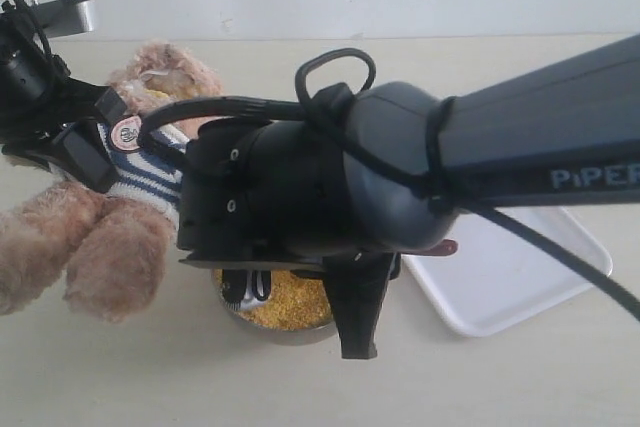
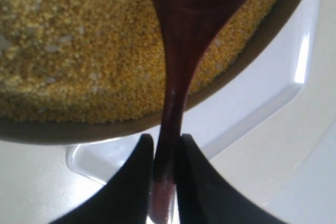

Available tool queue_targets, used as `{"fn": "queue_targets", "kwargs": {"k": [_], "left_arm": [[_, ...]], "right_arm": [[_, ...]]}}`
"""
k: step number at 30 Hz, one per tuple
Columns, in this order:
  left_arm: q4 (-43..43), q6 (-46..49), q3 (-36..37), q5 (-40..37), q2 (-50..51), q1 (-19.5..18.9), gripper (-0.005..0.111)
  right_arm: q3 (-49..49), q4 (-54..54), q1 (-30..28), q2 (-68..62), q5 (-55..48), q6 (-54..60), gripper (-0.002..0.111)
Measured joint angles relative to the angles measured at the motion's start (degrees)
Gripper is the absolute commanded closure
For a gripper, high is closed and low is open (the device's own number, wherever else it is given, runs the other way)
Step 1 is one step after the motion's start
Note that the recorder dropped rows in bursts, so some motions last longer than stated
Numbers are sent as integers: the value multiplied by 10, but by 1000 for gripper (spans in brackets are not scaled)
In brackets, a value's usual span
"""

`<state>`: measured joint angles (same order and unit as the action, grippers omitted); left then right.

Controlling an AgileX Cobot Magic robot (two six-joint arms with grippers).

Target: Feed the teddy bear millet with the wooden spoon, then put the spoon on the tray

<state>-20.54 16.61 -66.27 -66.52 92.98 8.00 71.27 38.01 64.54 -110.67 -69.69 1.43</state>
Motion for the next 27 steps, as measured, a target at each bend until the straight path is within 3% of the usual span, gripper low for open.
{"fn": "queue_targets", "kwargs": {"k": [27], "left_arm": [[0,0,0,0,0,0,103]], "right_arm": [[0,-46,31,-3,-13,11,109]]}}
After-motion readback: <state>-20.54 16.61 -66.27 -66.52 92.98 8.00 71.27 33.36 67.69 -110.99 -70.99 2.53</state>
